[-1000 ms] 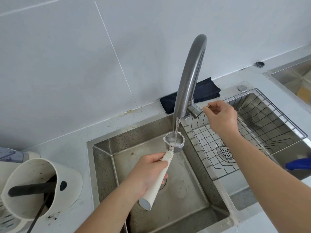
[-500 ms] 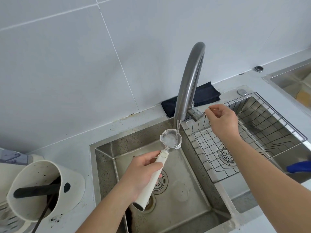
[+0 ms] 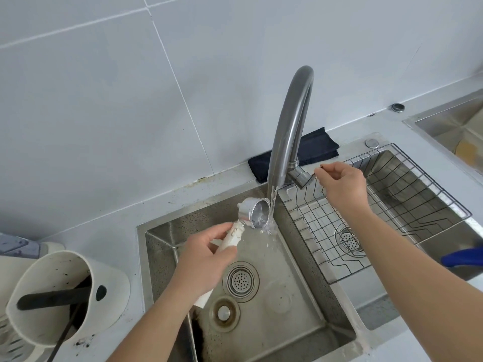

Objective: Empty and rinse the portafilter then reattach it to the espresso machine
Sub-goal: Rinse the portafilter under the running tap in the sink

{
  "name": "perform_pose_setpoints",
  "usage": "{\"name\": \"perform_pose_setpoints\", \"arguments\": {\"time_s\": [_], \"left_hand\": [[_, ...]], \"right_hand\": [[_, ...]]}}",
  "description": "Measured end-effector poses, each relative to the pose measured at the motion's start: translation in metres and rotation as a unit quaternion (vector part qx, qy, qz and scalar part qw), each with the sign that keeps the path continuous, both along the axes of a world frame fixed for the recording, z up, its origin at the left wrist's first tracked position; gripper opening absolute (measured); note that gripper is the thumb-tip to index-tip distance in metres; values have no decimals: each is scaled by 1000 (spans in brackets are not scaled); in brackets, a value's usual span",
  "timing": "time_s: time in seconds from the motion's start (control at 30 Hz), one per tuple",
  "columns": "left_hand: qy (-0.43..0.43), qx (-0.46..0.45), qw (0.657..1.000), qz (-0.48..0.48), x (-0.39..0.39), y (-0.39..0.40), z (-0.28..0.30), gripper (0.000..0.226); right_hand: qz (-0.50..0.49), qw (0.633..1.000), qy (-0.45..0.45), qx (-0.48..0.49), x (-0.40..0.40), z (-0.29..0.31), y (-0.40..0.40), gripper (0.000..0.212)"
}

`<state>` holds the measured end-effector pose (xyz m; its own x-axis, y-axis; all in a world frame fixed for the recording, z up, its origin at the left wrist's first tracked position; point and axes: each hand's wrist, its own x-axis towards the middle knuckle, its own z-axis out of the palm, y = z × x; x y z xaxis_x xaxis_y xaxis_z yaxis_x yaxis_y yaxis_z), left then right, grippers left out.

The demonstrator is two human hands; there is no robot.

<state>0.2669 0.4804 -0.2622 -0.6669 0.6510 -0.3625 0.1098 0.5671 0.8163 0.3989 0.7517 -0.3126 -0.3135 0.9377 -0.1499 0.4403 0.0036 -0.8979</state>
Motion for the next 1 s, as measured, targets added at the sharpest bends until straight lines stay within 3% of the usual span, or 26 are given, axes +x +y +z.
{"name": "perform_pose_setpoints", "arguments": {"time_s": [0.3,0.57,0.73,1.0], "left_hand": [[198,-13,980,-18,-15,-7,-3,46],[418,-26,901,-113,-22,-6,-13,48],[478,-24,867,-143,-26,-7,-17,50],[488,-28,860,-146,-26,-10,-19,50]], "right_hand": [[9,1000,-3,20,-14,11,5,17],[5,1000,-8,27,-15,11,5,17],[3,999,-13,32,-15,10,4,15],[4,999,-21,35,-15,13,2,13]]}}
